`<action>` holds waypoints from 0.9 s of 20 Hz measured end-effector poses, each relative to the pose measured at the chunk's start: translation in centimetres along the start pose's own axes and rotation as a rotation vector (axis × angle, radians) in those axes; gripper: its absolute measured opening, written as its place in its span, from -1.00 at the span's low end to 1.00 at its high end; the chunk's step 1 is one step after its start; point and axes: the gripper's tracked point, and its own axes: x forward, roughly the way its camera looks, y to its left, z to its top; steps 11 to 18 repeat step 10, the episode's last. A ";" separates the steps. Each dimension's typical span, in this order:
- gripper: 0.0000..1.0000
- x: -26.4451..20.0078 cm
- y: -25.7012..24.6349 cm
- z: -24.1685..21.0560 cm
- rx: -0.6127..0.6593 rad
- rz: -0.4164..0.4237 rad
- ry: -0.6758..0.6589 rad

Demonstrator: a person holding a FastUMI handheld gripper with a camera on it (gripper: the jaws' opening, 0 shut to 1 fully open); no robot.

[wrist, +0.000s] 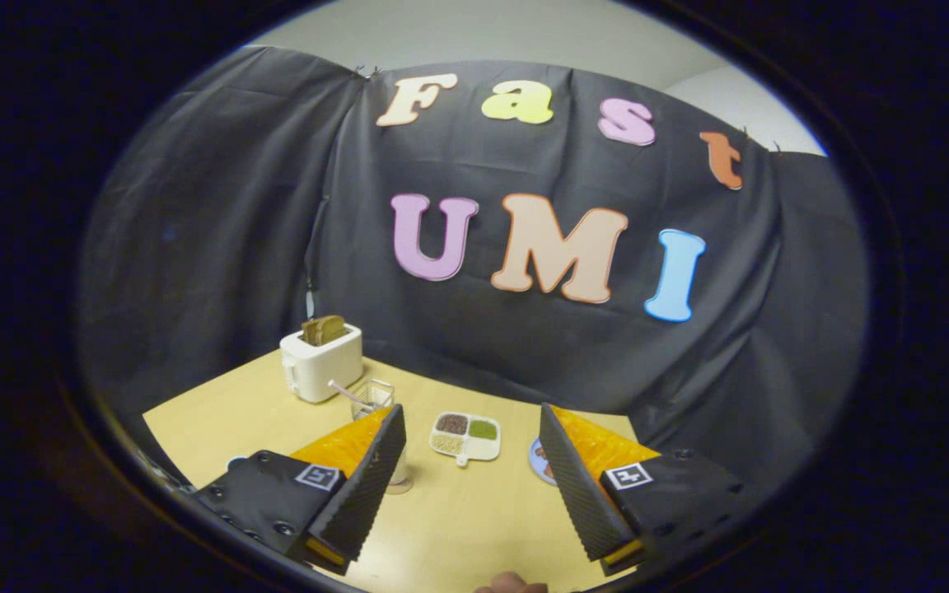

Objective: Take the bottle from table, then pour the juice into the cup, finally place the bottle on the coaster

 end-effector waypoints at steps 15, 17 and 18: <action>1.00 -5.5 -7.4 9.3 0.135 -0.148 -0.148; 1.00 -5.5 -7.4 9.3 0.135 -0.148 -0.148; 1.00 -5.5 -7.4 9.3 0.135 -0.148 -0.148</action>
